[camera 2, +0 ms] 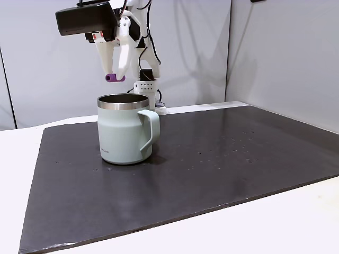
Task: Grasp a pengrip and put it in the cup.
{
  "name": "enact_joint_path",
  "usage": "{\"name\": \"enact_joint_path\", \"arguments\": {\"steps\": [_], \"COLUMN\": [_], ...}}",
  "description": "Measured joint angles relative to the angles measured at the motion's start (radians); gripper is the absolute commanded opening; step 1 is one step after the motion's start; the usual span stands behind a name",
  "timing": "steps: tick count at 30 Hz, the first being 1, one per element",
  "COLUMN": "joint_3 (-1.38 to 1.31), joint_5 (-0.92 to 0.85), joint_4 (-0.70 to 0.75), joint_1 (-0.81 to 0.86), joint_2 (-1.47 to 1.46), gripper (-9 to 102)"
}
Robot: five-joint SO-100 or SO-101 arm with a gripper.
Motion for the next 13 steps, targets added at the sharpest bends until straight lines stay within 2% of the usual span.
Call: {"name": "enact_joint_path", "arguments": {"steps": [3, 7, 13], "joint_3": [-0.006, -0.006, -0.006], "joint_5": [0.003, 0.008, 0.012], "joint_4": [0.000, 0.000, 0.000], "joint_1": [0.000, -0.002, -0.002], "joint_2": [-0.006, -0.008, -0.008], "gripper": [2, 23, 24]}}
